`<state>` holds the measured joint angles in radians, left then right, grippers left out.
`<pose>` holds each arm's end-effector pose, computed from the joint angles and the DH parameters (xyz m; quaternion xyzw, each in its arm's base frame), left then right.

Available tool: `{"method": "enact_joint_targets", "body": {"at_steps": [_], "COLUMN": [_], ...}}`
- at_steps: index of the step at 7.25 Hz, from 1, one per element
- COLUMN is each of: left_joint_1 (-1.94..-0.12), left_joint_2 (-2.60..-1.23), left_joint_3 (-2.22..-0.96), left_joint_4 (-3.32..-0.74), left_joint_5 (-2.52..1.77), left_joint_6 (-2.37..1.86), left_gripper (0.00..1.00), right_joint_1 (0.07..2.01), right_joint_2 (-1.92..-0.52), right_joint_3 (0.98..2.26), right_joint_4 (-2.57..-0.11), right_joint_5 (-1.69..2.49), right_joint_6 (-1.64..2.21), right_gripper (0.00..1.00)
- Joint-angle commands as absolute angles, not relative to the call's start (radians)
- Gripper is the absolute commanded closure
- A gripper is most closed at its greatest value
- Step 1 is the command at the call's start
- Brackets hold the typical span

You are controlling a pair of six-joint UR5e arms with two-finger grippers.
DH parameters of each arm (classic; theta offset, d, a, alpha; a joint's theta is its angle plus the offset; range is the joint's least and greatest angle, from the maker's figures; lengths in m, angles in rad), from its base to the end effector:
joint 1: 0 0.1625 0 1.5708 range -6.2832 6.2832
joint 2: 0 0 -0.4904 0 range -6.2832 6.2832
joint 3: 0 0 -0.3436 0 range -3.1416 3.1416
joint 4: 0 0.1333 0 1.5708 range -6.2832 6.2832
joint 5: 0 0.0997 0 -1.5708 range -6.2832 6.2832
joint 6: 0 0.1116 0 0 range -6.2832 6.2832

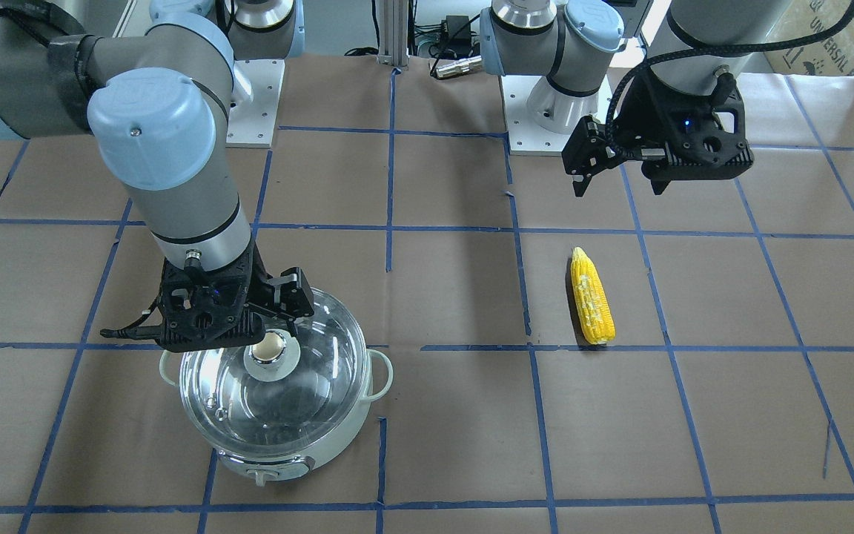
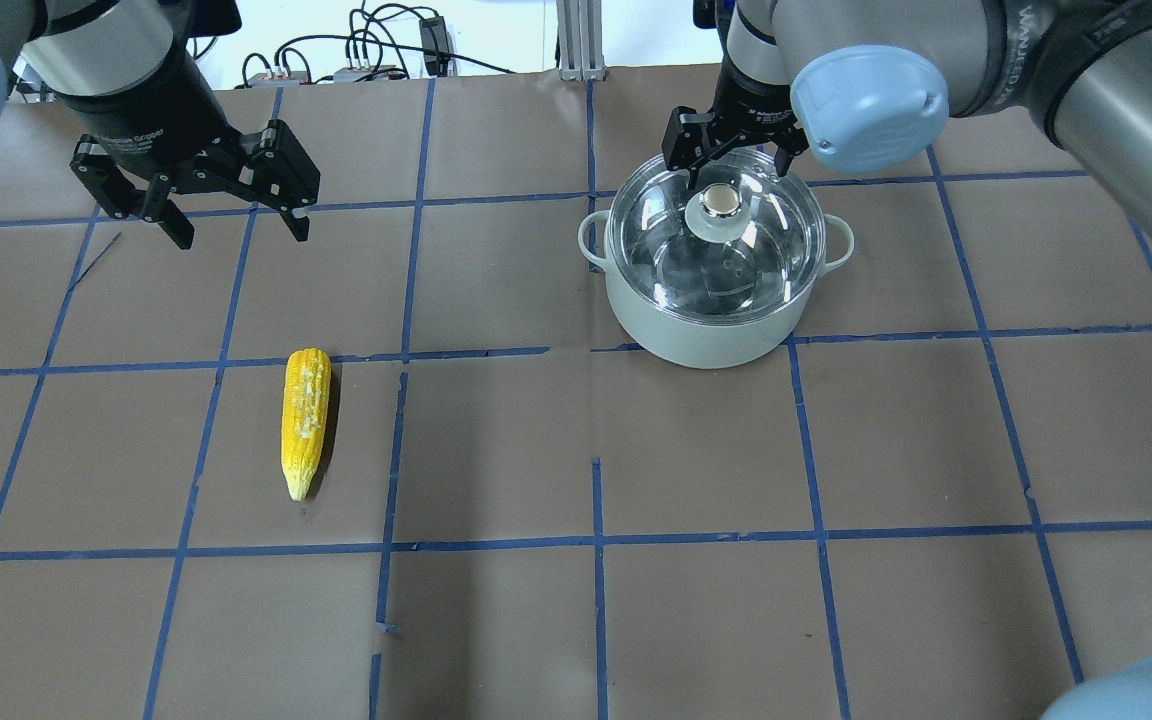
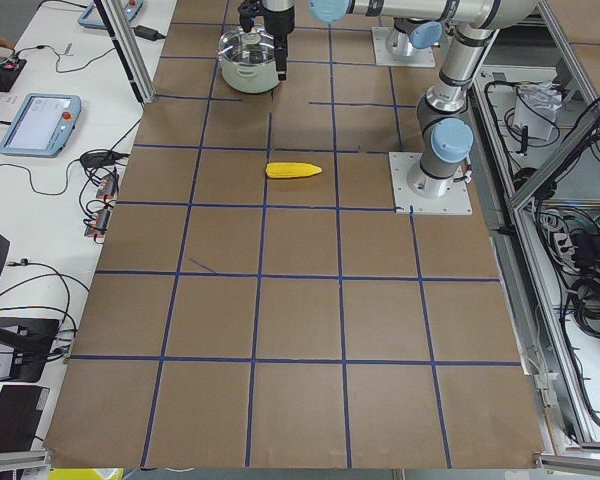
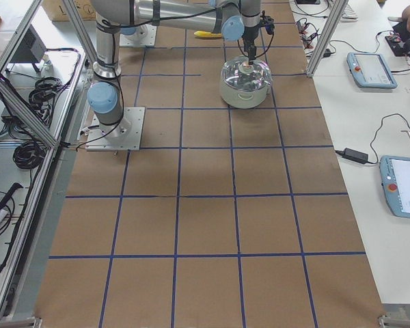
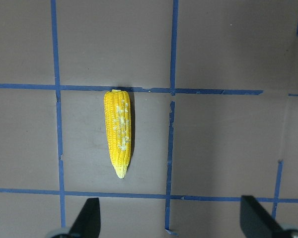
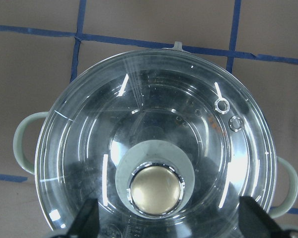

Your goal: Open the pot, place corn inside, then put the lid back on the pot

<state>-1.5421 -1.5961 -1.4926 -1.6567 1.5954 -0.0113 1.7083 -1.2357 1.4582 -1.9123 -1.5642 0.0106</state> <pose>-0.1175 -0.4551 0.5561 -0.0198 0.9996 0.0166 0.0122 0.2162 -0.5845 0.4508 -0.0635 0.9962 -0.0591 0.0077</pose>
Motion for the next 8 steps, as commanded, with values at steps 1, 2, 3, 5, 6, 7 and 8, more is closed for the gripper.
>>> {"method": "enact_joint_targets", "body": {"at_steps": [1,2,3,5,6,7,8], "left_joint_1": [-1.542,-1.542,-1.542,-1.542,-1.542,-1.542,-1.542], "left_joint_2": [-1.601,-1.603,-1.603,-1.603,-1.603,-1.603,-1.605], "left_joint_3": [-1.491,-1.491,-1.491,-1.493,-1.497,-1.497,-1.499], "left_joint_4": [-1.657,-1.657,-1.657,-1.642,-1.623,-1.623,-1.623], "left_joint_5": [1.595,1.595,1.595,1.595,1.594,1.594,1.594], "left_joint_6": [-0.011,-0.011,-0.011,-0.011,-0.011,-0.012,-0.011], "left_gripper": [0.0,0.0,0.0,0.0,0.0,0.0,0.0], "right_joint_1": [1.707,1.707,1.707,1.709,1.709,1.709,1.709], "right_joint_2": [-1.209,-1.198,-1.187,-1.186,-1.181,-1.171,-1.167], "right_joint_3": [1.448,1.448,1.451,1.462,1.462,1.46,1.459], "right_joint_4": [-1.917,-1.922,-1.922,-1.919,-1.921,-1.921,-1.921], "right_joint_5": [-1.562,-1.562,-1.562,-1.56,-1.56,-1.562,-1.563], "right_joint_6": [0.011,0.012,0.015,0.021,0.021,0.02,0.02], "right_gripper": [0.0,0.0,0.0,0.01,0.01,0.04,0.06]}}
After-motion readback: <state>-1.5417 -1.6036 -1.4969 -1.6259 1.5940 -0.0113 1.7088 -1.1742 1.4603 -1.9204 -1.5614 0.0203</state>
